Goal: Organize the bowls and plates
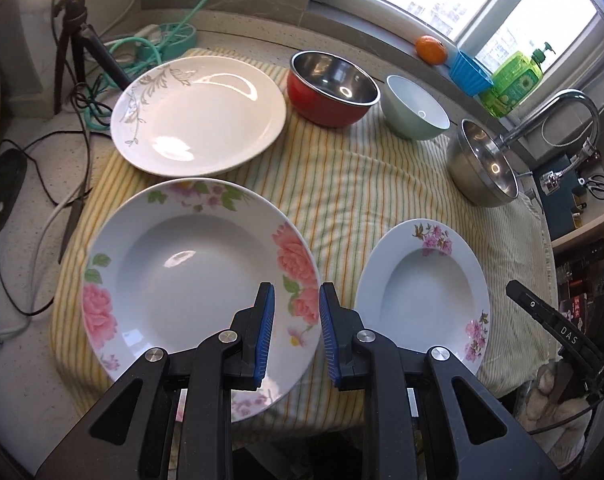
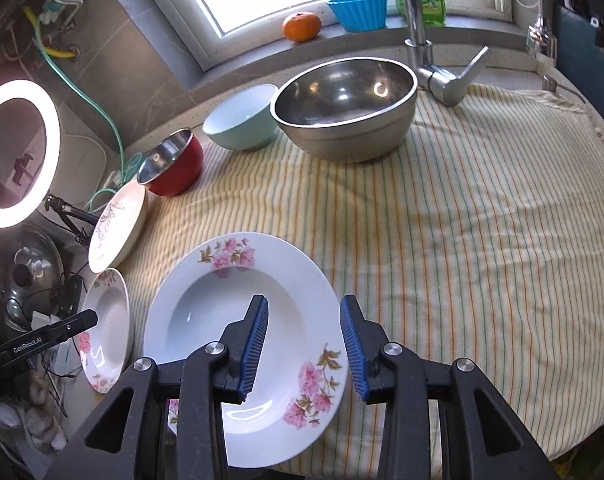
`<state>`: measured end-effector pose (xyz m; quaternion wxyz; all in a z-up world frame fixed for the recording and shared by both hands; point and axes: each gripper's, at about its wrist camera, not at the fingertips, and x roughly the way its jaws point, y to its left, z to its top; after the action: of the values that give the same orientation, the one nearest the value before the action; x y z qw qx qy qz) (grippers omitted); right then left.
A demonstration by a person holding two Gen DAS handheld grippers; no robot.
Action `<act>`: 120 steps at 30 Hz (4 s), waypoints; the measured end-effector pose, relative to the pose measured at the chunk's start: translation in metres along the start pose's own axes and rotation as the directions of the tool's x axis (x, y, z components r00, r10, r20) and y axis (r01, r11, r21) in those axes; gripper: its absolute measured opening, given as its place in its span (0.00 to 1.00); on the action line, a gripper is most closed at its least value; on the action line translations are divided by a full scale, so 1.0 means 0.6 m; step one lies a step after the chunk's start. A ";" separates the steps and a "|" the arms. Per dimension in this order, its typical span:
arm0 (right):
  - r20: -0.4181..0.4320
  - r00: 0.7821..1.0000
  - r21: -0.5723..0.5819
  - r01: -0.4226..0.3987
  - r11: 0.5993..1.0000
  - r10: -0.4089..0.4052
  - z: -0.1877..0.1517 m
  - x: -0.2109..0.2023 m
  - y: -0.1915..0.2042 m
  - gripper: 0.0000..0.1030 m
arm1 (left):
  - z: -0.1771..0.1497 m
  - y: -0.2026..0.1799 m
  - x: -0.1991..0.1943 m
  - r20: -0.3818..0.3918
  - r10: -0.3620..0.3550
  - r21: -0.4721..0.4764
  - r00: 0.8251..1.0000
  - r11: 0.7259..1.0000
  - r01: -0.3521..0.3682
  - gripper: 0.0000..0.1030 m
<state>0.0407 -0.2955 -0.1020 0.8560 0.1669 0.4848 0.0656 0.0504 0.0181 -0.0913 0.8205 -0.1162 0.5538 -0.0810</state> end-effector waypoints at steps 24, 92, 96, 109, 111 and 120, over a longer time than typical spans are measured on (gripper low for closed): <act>-0.127 0.982 -0.262 -0.172 0.950 0.143 -0.003 0.099 0.243 0.43 | -0.045 0.208 -0.051 0.050 0.146 -0.247 0.988 0.960 -0.129 0.20; -0.288 0.945 -0.228 -0.228 0.947 0.158 -0.012 0.186 0.305 0.11 | -0.021 0.218 -0.015 0.033 0.042 -0.244 0.999 0.969 -0.033 0.11; -0.273 0.948 -0.215 -0.224 0.951 0.162 -0.005 0.171 0.292 0.11 | -0.016 0.202 -0.020 0.043 0.031 -0.228 0.999 0.973 -0.021 0.11; -0.215 0.965 -0.150 -0.185 0.971 0.151 0.009 0.120 0.221 0.11 | 0.000 0.129 -0.019 0.053 -0.025 -0.144 0.998 0.989 0.032 0.11; -0.207 0.967 -0.137 -0.177 0.975 0.147 0.009 0.113 0.208 0.11 | 0.001 0.116 -0.016 0.051 -0.033 -0.131 0.998 0.991 0.040 0.11; -0.174 0.978 -0.083 -0.135 0.987 0.119 0.008 0.081 0.141 0.11 | 0.000 0.053 0.007 0.021 -0.068 -0.063 0.997 0.996 0.069 0.11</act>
<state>0.0744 -0.2041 -0.1092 0.8130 0.1506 0.5401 0.1568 0.0520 0.0474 -0.1038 0.8184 -0.1622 0.5438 -0.0903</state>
